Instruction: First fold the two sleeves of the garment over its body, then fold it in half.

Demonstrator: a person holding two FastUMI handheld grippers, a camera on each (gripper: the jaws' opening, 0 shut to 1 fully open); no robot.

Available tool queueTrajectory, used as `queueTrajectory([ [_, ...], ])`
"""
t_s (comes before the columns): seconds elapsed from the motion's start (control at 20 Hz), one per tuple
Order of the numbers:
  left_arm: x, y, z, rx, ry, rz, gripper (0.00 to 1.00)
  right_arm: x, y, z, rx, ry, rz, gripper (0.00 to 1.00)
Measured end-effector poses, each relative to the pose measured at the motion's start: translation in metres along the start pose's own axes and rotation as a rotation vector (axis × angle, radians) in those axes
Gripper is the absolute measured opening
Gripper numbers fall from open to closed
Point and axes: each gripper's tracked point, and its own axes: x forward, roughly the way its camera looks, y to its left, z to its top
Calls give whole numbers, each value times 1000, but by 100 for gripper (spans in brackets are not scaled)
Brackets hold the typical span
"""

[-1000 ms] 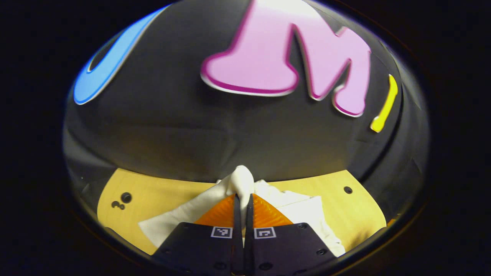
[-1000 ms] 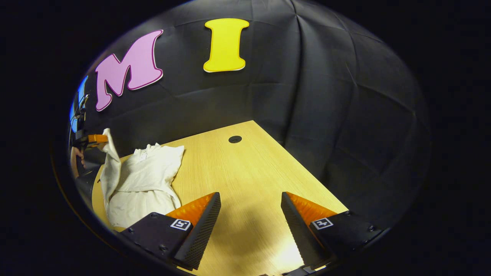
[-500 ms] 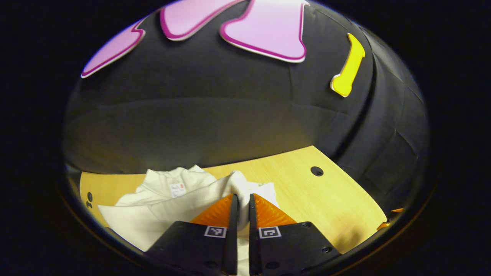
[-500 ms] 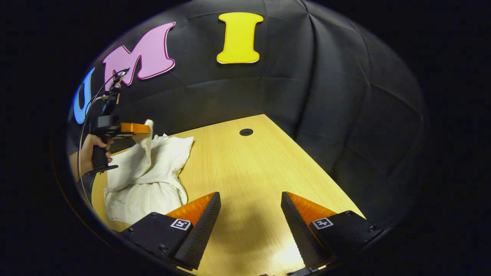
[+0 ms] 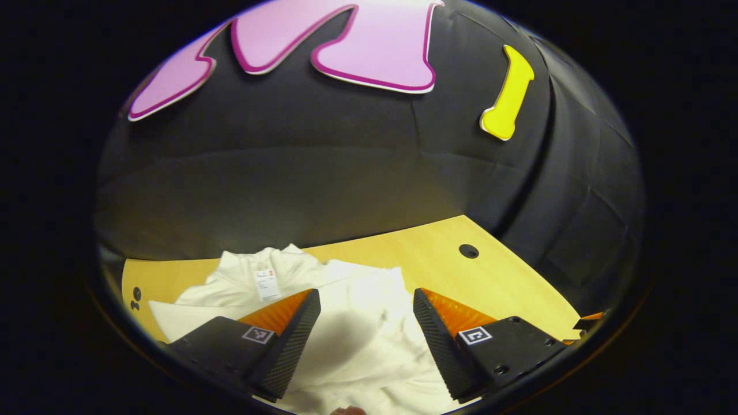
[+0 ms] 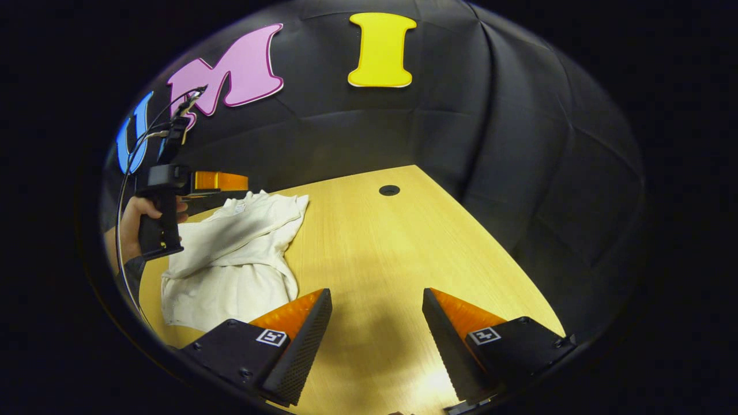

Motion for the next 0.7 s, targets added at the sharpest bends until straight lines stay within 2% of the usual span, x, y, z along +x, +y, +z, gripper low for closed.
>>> queueTrajectory([
  [0.4, -105, 102, -66, -140, 13, 201, 99, 10, 56, -14, -38, 41, 107, 98],
  [0.7, -192, 172, -174, -256, 136, 367, 98, 26, 107, -46, -70, 125, 180, 99],
])
